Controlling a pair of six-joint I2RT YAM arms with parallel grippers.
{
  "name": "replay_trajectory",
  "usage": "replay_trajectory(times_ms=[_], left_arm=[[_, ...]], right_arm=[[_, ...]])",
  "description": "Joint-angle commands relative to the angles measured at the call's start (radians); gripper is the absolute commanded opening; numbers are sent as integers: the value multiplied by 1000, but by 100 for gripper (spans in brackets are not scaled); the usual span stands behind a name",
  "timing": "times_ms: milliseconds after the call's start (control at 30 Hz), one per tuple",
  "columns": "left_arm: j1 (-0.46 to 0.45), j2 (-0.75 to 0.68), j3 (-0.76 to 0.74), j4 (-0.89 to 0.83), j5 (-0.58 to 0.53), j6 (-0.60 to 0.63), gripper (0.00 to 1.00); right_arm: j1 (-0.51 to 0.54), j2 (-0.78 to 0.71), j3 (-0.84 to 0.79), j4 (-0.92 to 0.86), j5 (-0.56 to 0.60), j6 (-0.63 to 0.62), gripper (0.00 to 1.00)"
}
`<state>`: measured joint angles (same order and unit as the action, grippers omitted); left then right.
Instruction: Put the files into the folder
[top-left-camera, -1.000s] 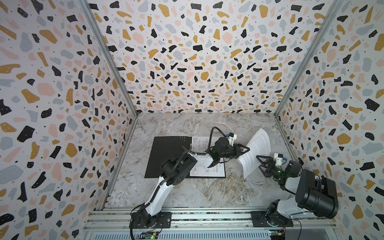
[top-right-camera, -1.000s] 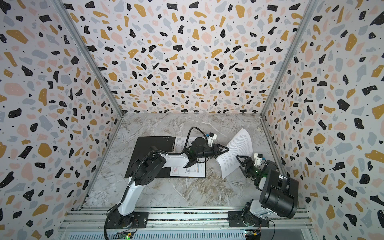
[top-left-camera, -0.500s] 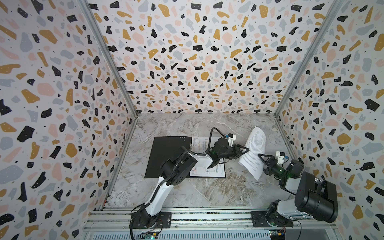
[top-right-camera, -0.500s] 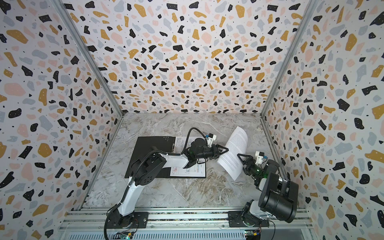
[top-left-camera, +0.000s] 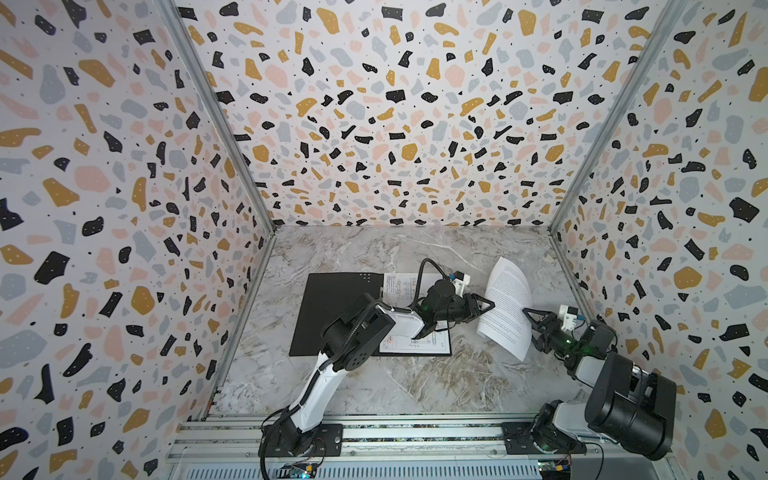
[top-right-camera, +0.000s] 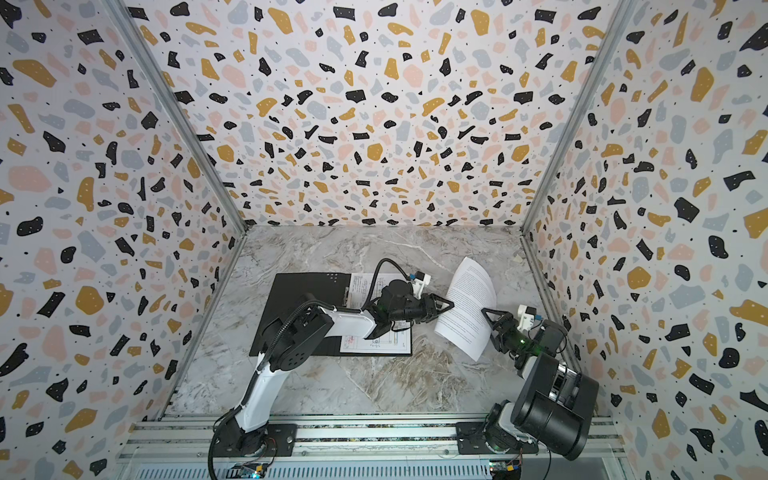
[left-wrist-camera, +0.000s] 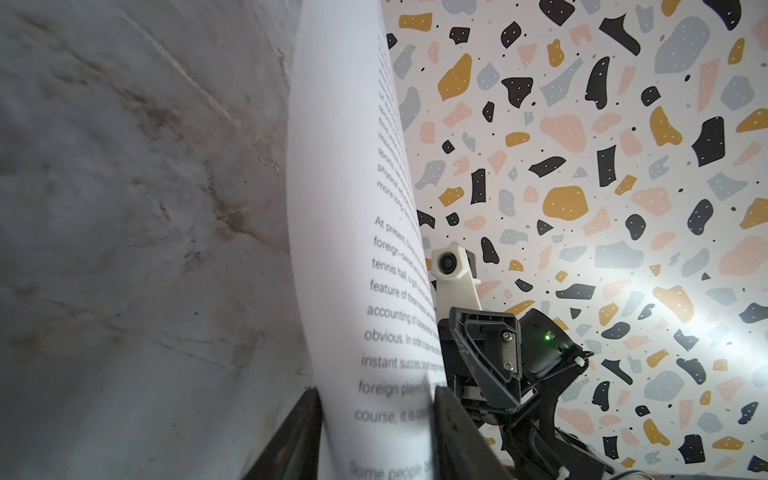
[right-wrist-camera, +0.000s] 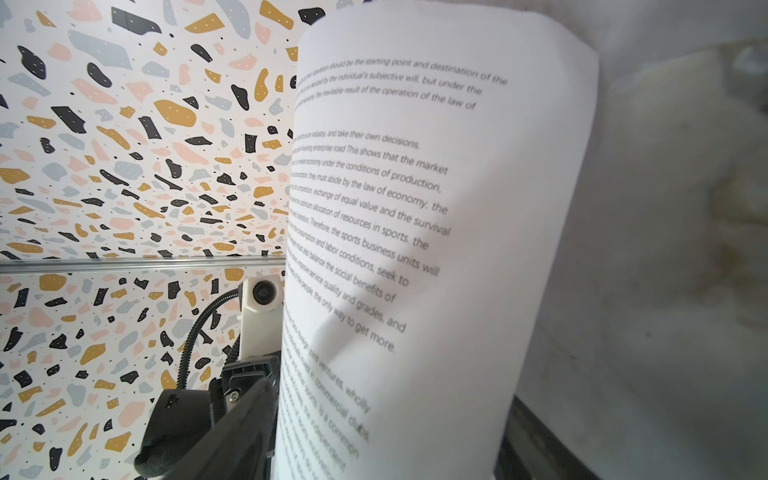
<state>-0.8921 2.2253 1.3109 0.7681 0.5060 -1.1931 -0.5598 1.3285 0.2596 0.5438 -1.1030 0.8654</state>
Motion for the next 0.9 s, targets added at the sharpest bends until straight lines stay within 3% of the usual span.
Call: replay_trajectory(times_ms=[0, 467, 667, 867], left_arm=[[-2, -38, -29, 9, -13, 42, 45], [-29, -30, -47, -51, -26, 104, 45], [-37, -26, -48, -65, -27, 111, 46], [-47, -23, -30, -92, -29, 127, 47]], right_arm=[[-11, -18, 26, -47, 2, -15, 77], [-46, -21, 41, -122, 14, -16, 67], [-51, -24, 43, -136, 20, -28, 57], [-51, -24, 65, -198, 34, -73, 37]])
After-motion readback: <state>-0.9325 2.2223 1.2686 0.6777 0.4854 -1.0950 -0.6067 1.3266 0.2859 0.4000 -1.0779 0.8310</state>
